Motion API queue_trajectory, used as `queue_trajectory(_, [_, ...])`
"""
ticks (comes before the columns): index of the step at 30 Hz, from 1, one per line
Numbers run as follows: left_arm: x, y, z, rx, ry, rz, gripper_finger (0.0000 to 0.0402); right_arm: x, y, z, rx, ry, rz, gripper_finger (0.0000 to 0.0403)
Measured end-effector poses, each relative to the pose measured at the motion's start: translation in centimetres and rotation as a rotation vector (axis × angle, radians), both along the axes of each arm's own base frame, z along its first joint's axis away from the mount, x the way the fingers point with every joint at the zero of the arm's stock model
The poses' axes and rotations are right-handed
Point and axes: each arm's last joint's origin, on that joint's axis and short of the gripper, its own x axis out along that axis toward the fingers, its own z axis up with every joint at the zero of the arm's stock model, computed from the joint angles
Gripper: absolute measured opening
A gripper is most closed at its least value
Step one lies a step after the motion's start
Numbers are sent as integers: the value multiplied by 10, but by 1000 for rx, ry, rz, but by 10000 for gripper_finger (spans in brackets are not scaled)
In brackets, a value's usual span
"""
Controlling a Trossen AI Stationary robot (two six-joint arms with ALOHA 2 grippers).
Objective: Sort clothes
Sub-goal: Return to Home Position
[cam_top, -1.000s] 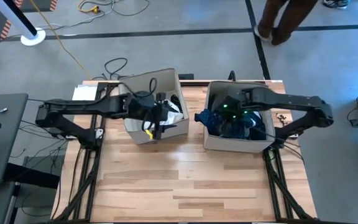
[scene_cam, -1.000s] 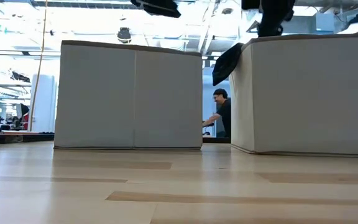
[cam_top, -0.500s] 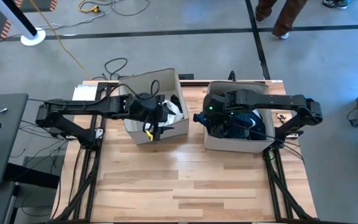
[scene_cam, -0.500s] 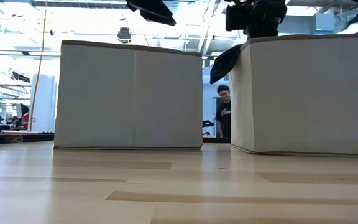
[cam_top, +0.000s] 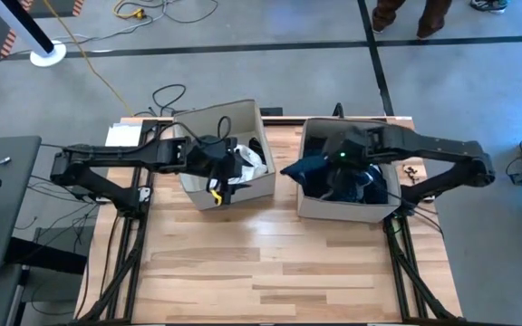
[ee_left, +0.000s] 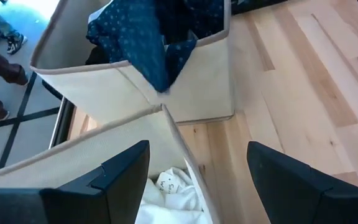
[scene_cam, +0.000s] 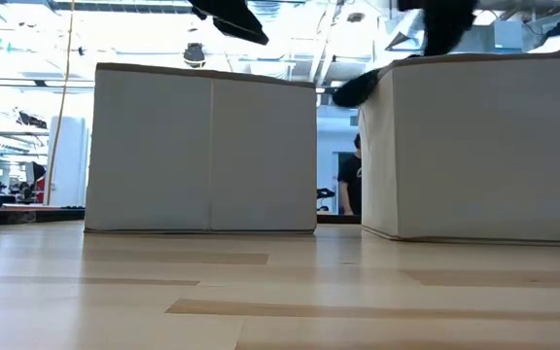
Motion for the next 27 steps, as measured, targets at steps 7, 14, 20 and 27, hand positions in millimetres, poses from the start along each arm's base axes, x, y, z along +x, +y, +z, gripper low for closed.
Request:
queue_trajectory(7, [-21,-21,20,-27,-74,-55,265,-26,-19,-13,45,170,-306,1])
queue_trajectory(14, [-49,-48,19,-114,54,-83,265,-13,-42,-74,285,269,-288,1])
queue_trajectory(20, [-66,-73,14,-149,151,-93,265,-5,-51,-118,472,262,-254,21])
queue_trajectory(27, [-104,-80,40,-106,-4,-80,265,-5,-32,-64,578,50,-99,104])
